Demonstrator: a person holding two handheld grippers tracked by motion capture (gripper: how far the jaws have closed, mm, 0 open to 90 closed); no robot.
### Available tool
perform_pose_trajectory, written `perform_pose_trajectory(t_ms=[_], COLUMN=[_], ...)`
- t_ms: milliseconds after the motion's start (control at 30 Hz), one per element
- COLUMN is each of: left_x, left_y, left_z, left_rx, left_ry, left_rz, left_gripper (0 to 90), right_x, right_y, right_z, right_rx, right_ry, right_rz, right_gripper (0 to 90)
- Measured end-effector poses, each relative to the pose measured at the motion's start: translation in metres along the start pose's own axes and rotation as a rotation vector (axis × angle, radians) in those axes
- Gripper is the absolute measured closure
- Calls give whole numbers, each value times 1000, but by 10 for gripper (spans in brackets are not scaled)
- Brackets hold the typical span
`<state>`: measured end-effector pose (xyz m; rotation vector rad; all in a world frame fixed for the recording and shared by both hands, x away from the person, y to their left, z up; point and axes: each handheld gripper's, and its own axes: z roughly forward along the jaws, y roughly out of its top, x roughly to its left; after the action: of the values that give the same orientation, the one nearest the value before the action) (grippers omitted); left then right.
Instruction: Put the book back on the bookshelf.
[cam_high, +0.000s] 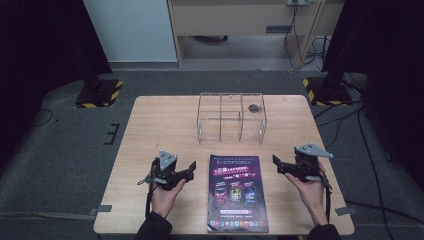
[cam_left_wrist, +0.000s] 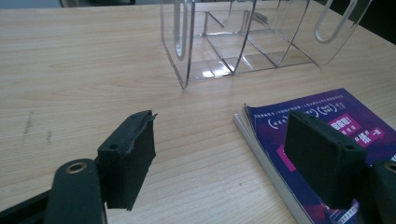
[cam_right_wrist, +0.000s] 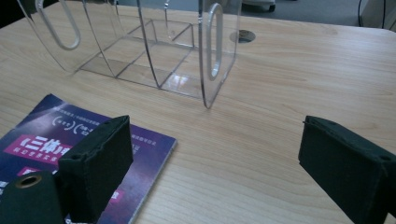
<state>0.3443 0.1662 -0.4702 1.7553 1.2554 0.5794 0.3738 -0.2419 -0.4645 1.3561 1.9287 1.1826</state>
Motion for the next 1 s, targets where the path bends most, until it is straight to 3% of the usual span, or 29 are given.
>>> perform_pose_trajectory(t_ms=[500, 667, 1000], left_x=[-19, -23, -36], left_y=[-25, -31, -41], left_z=[15, 18, 28], left_rx=[58, 83, 131], left_ry=[-54, -77, -125], left_rz=[4, 0, -4], left_gripper=[276, 306, 355], right_x=[17, 27, 33], right_y=[-14, -23, -37], right_z=[6, 12, 15], right_rx=[28, 63, 95], right_ry=[52, 79, 105], right_rz=[-24, -43, -45], right_gripper=[104, 108, 116])
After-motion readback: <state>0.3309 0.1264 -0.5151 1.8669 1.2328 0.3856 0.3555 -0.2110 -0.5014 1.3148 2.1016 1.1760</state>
